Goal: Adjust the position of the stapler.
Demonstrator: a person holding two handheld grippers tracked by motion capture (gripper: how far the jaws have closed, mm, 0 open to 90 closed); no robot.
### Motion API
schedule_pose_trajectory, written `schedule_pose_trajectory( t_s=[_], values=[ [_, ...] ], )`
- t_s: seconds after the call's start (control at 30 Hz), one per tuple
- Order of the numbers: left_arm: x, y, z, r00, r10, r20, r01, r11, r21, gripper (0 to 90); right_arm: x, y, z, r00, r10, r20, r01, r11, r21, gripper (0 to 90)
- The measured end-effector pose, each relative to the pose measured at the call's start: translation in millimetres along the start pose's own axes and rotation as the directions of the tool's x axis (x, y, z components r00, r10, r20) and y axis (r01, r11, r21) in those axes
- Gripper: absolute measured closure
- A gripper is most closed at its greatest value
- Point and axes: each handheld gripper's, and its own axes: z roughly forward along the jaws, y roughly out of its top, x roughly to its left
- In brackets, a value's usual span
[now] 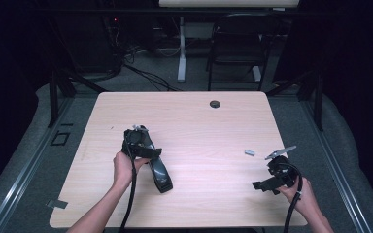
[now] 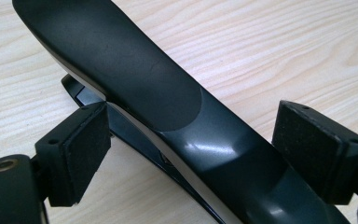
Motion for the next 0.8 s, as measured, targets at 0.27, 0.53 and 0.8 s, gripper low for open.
schedule_pose_trajectory(
  t_s=[0.27, 0.53, 0.8],
  values=[
    [-15.3, 0.2, -3.2, 0.9967, 0.082, 0.004, -0.082, 0.9966, -0.012, 24.6, 0.2, -0.1, 0.8, 0.9999, 0.008, 0.006, -0.008, 1.000, 0.004, 11.2],
    [-20.3, -1.2, -3.5, 0.9926, 0.113, 0.045, -0.112, 0.9933, -0.028, 32.8, 0.0, -0.1, 0.7, 1.0000, 0.007, 0.006, -0.007, 1.000, 0.004, 11.2],
    [-29.3, -1.1, -1.5, 0.9834, 0.159, 0.087, -0.157, 0.9871, -0.034, 43.2, 0.7, 0.0, 0.8, 0.9999, 0.011, 0.004, -0.011, 1.000, -0.001, 11.2]
  ],
)
